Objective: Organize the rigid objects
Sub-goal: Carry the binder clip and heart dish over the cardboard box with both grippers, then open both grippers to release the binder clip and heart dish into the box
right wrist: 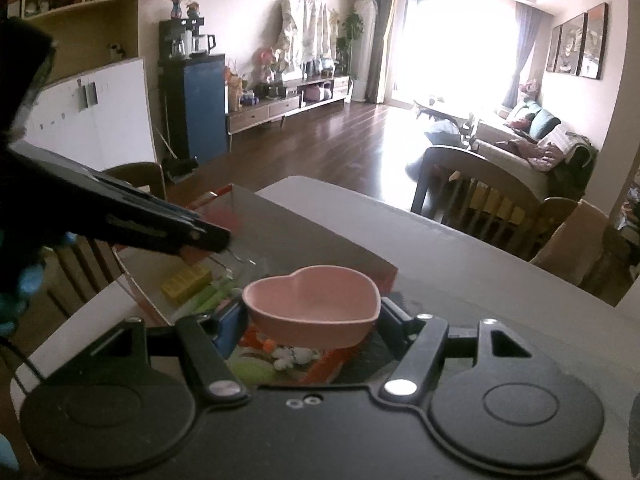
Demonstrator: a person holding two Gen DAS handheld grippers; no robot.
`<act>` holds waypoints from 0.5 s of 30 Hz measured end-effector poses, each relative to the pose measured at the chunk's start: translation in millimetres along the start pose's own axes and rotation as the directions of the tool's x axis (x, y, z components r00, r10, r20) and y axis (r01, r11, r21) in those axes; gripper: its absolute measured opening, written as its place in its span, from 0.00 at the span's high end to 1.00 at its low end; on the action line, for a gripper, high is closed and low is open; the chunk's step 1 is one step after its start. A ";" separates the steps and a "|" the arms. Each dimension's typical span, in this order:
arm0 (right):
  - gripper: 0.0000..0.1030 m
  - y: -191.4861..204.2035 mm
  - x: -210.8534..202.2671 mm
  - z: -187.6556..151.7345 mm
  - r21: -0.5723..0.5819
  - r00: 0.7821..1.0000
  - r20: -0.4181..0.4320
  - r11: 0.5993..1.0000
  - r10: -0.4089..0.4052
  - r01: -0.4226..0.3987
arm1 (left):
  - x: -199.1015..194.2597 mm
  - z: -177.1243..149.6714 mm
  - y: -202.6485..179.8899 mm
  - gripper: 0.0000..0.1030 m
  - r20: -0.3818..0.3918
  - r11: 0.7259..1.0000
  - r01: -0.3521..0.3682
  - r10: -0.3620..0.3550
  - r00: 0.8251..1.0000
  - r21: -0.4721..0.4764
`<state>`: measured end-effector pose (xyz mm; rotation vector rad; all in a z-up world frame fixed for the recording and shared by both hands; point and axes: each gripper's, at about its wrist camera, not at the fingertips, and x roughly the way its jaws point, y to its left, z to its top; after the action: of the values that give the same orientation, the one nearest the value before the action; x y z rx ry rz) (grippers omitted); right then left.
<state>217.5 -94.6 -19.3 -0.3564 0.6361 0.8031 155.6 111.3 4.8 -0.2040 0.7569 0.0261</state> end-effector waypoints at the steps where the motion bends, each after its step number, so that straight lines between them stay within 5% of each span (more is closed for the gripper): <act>1: 0.34 1.7 6.6 -0.6 -0.001 1.000 -0.009 1.000 -0.002 0.002 | 1.8 0.4 7.1 0.70 -0.003 1.000 -0.008 0.008 1.000 -0.003; 15: 0.34 34.6 90.9 -6.6 -0.001 0.989 -0.145 1.000 -0.021 0.021 | 70.4 -15.2 67.2 0.70 -0.136 0.998 -0.066 0.068 0.988 0.016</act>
<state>236.4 -25.3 -85.2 -0.4232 0.7672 0.7611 190.0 170.6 -65.8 -0.1708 0.9003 0.0720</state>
